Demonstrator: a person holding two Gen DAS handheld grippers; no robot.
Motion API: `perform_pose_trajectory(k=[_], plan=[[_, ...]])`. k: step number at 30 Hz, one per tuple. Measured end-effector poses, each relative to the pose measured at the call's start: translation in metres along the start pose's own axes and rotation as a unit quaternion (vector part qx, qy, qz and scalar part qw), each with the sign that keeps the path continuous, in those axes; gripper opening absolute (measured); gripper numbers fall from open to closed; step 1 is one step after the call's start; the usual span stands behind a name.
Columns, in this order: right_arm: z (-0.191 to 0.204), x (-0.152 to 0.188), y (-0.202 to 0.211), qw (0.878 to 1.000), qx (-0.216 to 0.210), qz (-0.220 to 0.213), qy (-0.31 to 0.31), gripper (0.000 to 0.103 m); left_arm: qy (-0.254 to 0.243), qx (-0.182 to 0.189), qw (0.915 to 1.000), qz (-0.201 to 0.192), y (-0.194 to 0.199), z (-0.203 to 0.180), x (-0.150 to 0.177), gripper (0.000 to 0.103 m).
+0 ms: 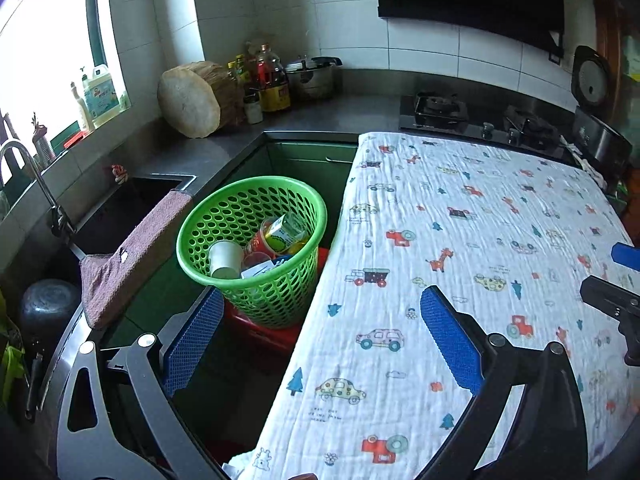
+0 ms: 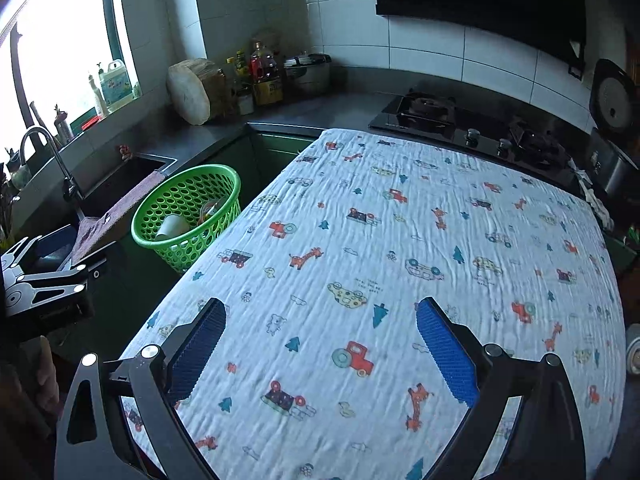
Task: Collect trash
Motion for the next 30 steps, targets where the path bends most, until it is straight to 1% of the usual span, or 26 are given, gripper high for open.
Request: perform_pose_trajectory(k=[5,12,23,30], plan=[[-0.018,0.014,0.018,1.0,0.009,-0.01,-0.022,0.093,-0.007,0.003,1.0,-0.003,0.01,-0.015,0.006,0.098],[-0.038,0.03,0.033,0.999,0.017,-0.015,-0.042,0.093,-0.015,0.008,0.9998,-0.007,0.022,-0.035,0.014,0.098],[-0.057,0.038,0.042,0.998,0.019,-0.021,-0.054,0.094,-0.013,0.013,0.9998,-0.009,0.028,-0.053,0.017,0.098],[-0.069,0.042,0.04,0.997,0.019,-0.02,-0.067,0.094,-0.023,0.015,0.9996,-0.009,0.027,-0.066,0.015,0.098]])
Point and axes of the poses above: each gripper's, at about its wrist camera, not at the fingertips, and y roughly against the way its jaws point, z to its left, x to its underside, the point moved 3 cm from there along -y, roughly the way its jaws point, and after that the axes turned 6 degrees about z, right-handed, at the moved point
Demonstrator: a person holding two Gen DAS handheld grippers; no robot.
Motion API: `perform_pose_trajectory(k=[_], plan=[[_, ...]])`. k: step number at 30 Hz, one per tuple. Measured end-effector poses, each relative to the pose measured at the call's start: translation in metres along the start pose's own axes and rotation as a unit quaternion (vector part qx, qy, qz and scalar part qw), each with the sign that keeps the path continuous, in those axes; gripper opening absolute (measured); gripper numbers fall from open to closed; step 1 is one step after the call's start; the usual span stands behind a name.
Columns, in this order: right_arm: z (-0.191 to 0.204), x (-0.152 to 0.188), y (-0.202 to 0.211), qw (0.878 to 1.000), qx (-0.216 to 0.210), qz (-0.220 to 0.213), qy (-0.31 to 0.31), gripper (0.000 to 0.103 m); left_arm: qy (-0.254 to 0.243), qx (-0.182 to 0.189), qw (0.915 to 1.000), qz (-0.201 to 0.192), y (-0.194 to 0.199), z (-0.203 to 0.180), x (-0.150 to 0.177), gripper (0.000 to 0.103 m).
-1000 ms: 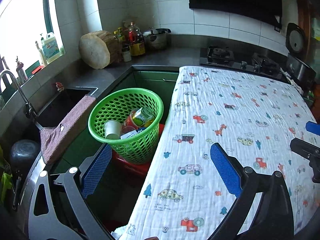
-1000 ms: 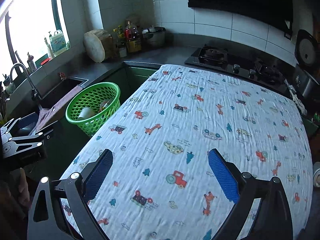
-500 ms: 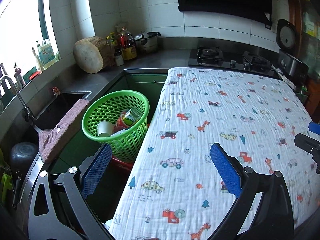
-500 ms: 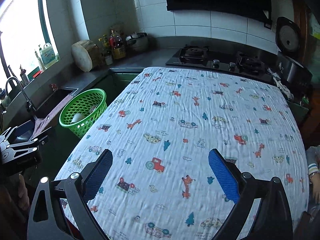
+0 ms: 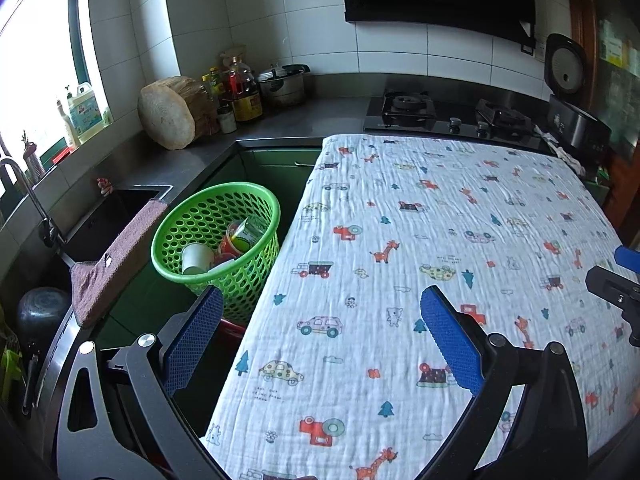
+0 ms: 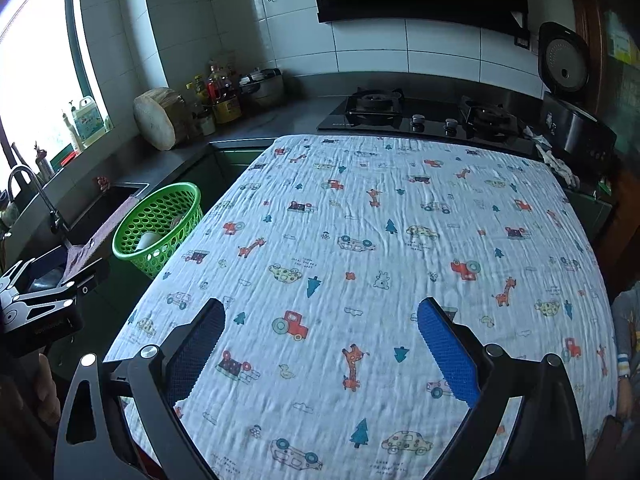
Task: Collect trash
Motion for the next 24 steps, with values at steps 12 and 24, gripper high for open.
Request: perform_pose_trajectory(k=[12,24], plan=[[-0.011,-0.003,0.002,1.0,0.012,-0.003,-0.008,0.094,0.002,0.007,1.0,0.004,-0.006,-0.008,-0.002,0.098],[-0.017,0.0,0.005,1.0,0.018,-0.003,-0.012,0.094,-0.004,0.011,0.9999,0.001,-0.003,-0.017,-0.004,0.098]])
Point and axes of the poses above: each gripper's, at about its wrist camera, not at the fingertips, and y roughly against the way its jaws point, z to its left, x to its underside, the point moved 3 cm from there along -y, roughly the way its jaws point, and after that the axes turned 6 degrees about z, right-handed, at the moved point
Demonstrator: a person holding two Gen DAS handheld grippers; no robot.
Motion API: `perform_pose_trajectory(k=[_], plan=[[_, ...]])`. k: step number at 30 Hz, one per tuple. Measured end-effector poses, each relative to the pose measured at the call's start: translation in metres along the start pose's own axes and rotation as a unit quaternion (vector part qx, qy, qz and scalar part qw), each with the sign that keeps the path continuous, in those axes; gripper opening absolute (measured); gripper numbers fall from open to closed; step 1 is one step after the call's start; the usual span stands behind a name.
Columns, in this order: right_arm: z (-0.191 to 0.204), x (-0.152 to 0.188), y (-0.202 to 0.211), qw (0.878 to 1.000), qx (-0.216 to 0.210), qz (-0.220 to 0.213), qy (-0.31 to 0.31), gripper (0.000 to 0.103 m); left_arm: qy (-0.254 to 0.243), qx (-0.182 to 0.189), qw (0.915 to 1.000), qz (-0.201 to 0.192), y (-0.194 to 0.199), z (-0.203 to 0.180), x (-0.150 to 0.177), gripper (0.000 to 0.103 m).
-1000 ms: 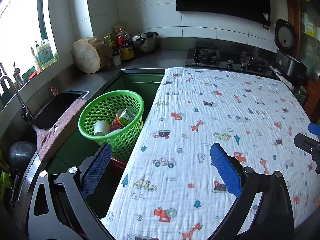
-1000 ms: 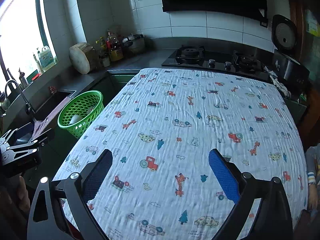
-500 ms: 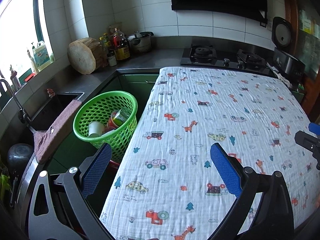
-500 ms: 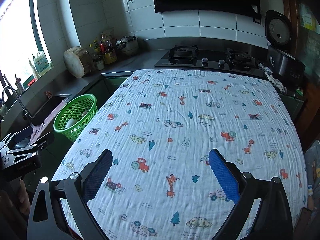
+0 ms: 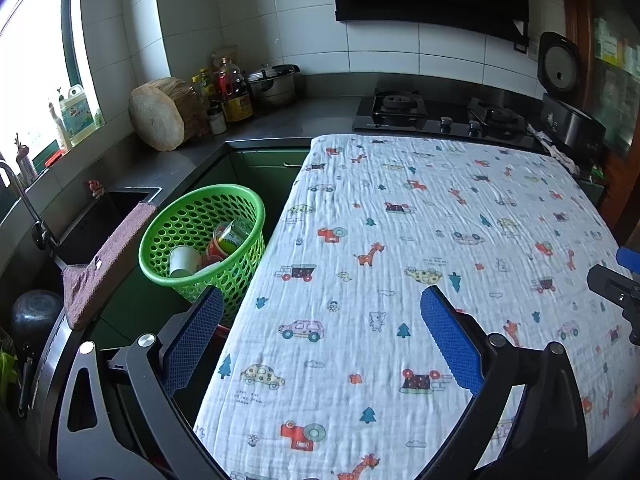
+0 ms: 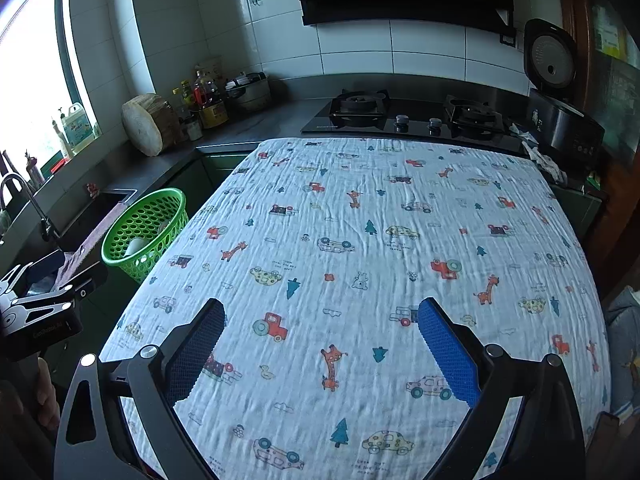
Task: Collect trash
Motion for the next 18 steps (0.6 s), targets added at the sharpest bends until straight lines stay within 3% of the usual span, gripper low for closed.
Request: perform_pose_trajectory(k=[18], plan=[[-0.0062,0.0038,0.0013,1.0,0.009,0.0,-0.001,0.094,-0.004,0.006,1.0,0.002,-0.0012,-0.0085,-0.0003,0.098]])
Point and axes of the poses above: each gripper's, at about its wrist camera, not at the fingertips, and y roughly against the way its jaws point, z to its left, x to its underside, the point moved 3 cm from there along -y, roughly the way its jaws point, and after that the axes turned 6 degrees about z, right-handed, at the moved point
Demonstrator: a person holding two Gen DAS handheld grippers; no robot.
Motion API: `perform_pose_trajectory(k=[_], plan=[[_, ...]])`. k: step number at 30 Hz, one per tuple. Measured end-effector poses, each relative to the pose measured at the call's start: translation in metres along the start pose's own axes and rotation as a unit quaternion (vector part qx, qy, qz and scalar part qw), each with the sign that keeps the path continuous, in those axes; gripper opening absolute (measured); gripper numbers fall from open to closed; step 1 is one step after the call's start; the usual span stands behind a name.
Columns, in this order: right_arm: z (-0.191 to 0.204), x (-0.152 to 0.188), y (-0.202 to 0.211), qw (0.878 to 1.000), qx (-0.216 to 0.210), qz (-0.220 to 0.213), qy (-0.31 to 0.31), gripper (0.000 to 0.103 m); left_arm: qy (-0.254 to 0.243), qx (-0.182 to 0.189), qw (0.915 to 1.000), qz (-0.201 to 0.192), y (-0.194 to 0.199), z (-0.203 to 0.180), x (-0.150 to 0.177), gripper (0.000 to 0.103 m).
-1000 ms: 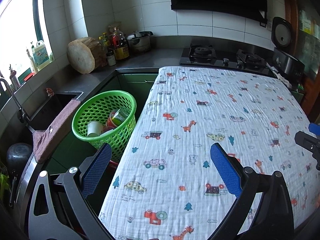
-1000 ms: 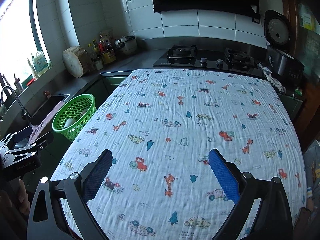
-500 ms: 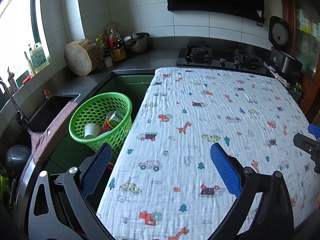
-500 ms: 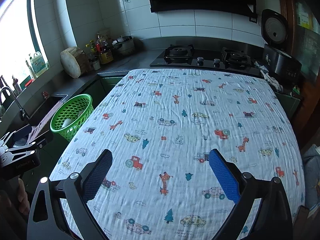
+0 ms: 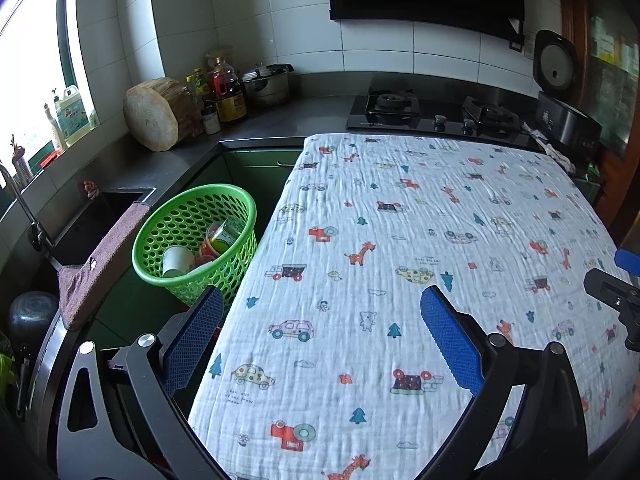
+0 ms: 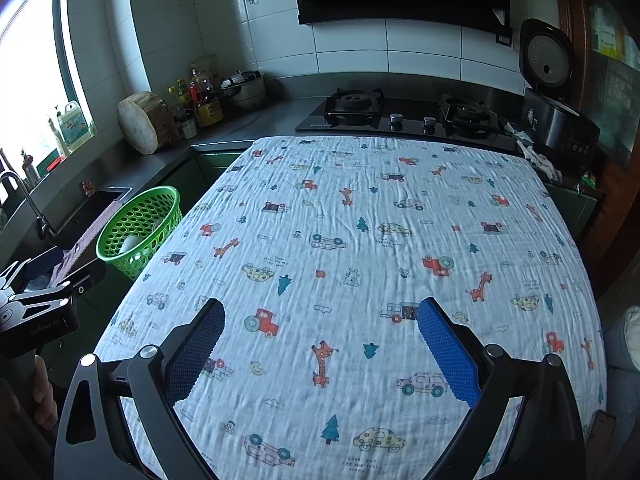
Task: Collect trash
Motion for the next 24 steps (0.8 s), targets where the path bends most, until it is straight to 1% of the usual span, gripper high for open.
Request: perform_pose_trajectory(k=[10,24], plan=[[-0.005,0.002,0.001,1.0,0.008,0.0,-0.003,0.094,0.0,0.008,1.0,-0.004,0.001,-0.004,-0.005,0.098],[-0.007,0.003,0.008,1.0,0.021,-0.004,-0.004,0.094,-0.015,0.022,0.9996,-0.004,-0.002,-0.02,-0.008,0.098]])
Point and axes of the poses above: each gripper's, at about its wrist camera, not at the fingertips, and y roughly against the way its jaws point, z to its left, x to its underside, the point moved 3 cm from there along -y, roughly the way its jaws point, and after that the axes turned 6 degrees about z, right-handed, at the moved point
